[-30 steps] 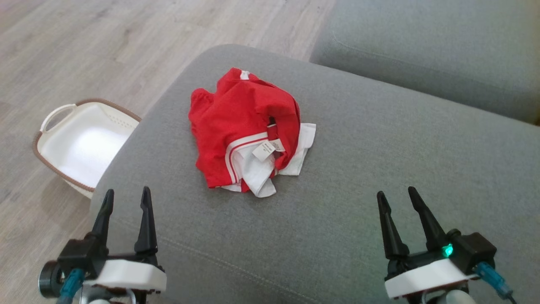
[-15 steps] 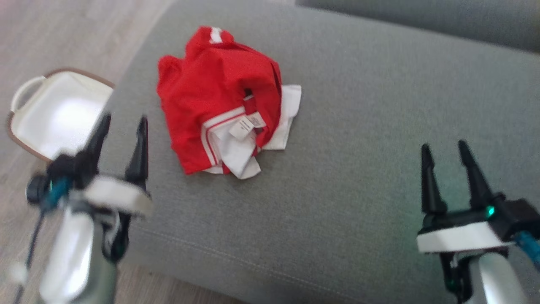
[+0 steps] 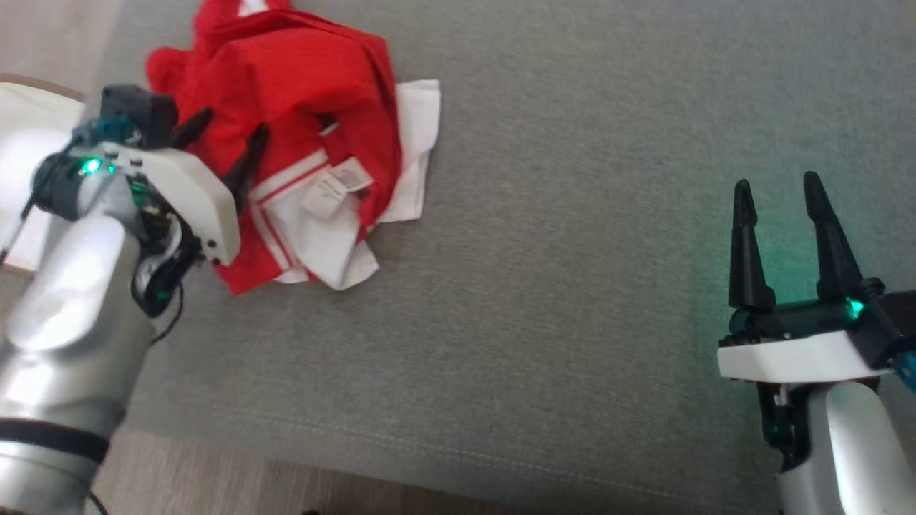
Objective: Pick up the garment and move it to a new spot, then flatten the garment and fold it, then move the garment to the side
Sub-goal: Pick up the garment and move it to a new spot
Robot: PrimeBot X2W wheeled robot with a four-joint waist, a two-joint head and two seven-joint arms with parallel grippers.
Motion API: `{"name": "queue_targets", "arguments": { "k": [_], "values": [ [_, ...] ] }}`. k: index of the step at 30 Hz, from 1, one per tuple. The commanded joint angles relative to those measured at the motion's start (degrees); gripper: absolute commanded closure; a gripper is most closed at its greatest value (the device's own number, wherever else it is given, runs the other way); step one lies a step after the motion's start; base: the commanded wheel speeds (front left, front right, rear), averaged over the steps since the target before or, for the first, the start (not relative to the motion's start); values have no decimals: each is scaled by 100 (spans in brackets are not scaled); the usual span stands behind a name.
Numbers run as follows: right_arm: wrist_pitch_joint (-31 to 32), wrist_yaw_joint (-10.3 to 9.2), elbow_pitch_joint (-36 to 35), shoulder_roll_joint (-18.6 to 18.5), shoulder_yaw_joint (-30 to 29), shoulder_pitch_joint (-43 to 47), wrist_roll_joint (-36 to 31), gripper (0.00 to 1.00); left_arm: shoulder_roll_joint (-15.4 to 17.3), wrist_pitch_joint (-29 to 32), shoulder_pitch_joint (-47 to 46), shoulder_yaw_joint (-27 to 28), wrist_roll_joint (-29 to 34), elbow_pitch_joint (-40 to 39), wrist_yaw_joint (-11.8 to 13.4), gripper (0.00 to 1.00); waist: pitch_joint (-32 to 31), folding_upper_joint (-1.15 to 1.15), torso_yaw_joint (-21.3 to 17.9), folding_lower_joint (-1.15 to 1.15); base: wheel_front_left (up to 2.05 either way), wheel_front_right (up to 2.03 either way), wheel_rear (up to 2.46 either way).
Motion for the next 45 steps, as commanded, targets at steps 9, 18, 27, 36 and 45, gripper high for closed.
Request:
{"name": "queue_targets", "arguments": {
  "k": [9,18,27,36,45],
  "values": [
    [-62,-3,-277,-31,163,-278,7,0,749,330,-892,-817,-996,581,8,44,394,0,-442,-1,0,0,0],
    [-62,-3,-185,-31,175,-250,119,0,917,-684,-1235,-1125,-1313,1053,8,100,171,0,-489,-1,0,0,0],
    [-62,-3,10,-31,264,-72,403,0,865,-1907,-1451,-613,-1121,581,359,100,-591,0,-477,-1,0,0,0],
    [-62,-3,95,-31,349,107,611,0,801,-1924,-646,641,-484,-1724,1002,100,-1047,0,-540,-1,0,0,0],
    [-62,-3,104,-31,406,146,720,0,673,-1925,-199,607,-218,-2410,956,100,-1212,0,-738,-1,0,0,0]
  ]
}}
